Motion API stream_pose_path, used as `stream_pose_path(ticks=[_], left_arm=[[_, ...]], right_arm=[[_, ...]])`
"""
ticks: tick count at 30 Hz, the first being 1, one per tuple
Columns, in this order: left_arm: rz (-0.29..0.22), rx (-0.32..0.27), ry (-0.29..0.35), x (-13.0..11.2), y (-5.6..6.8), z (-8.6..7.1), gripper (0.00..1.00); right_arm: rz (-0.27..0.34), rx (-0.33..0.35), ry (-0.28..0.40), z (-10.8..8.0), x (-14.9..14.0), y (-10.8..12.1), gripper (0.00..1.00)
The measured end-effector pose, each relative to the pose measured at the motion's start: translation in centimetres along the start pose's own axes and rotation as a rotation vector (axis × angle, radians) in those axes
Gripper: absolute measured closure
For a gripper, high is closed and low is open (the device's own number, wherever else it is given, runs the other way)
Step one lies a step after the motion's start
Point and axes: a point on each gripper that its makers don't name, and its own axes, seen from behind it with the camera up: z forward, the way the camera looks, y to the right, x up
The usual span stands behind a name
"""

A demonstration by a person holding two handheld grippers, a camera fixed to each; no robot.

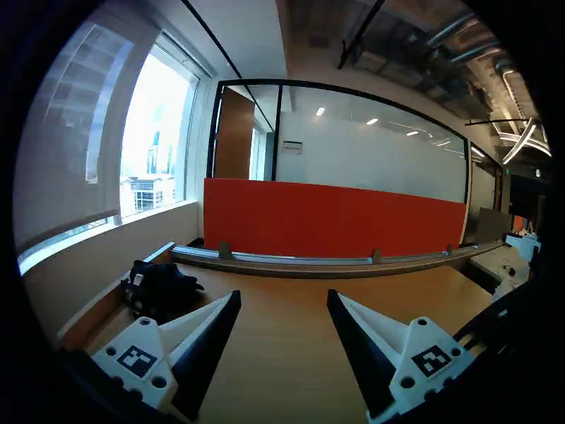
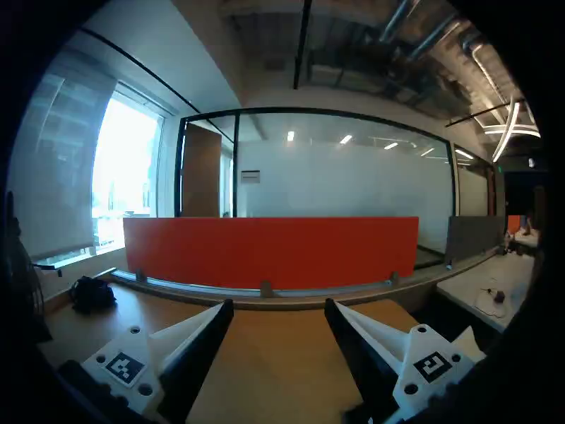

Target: Fold towel

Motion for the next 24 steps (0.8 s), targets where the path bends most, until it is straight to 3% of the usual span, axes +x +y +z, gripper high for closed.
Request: stream_pose_path(ticks=[12, 17, 24], left_arm=[[0.021, -0.014, 0.045, 1.0, 0.7, 0.5, 0.1], [0.02, -0.008, 0.067, 1.0, 0.3, 0.8, 0.1], [0.056, 0.007, 0.094, 0.3, -0.7, 0.9, 0.1]], right_arm=[[0.023, 0.031, -0.013, 0.2, 0.1, -1.6, 0.0], [0.008, 0.043, -0.02, 0.2, 0.1, -2.2, 0.0], [0.013, 0.043, -0.015, 0.3, 0.7, -3.0, 0.0]])
